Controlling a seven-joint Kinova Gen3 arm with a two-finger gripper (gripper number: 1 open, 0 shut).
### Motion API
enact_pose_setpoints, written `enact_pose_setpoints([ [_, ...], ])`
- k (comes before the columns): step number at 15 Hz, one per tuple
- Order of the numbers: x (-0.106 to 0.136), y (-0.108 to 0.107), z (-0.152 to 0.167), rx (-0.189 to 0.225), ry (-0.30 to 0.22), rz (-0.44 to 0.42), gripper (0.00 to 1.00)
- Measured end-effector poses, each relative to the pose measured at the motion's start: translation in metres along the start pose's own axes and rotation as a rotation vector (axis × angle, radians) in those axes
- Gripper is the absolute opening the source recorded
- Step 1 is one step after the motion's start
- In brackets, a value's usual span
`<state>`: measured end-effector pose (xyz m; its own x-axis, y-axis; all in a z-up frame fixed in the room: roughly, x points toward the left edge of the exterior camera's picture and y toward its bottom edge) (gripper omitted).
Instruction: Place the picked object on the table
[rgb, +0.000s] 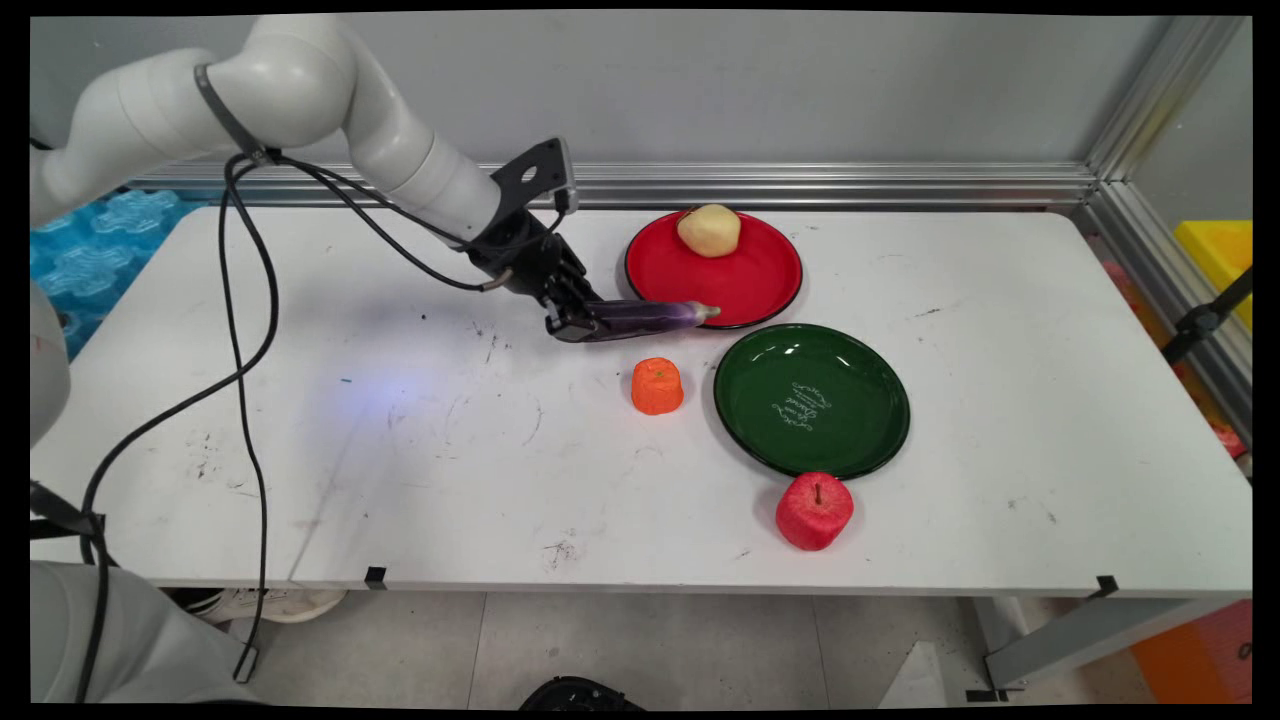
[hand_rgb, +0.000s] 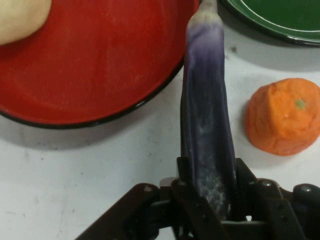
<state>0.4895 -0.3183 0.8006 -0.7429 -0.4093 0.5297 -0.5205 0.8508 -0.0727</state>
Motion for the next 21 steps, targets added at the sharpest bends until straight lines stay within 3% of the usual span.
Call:
enact_pose_setpoints([
  [9,-0.004,-0.004,0.022,-0.010,0.033,0.020,0.00],
  [15,-0.009,-0.003,0.021,-0.034,0.020,0.031,0.00],
  [21,-0.014,-0.006,0.020,-0.032,0.000,0.045,0.00],
])
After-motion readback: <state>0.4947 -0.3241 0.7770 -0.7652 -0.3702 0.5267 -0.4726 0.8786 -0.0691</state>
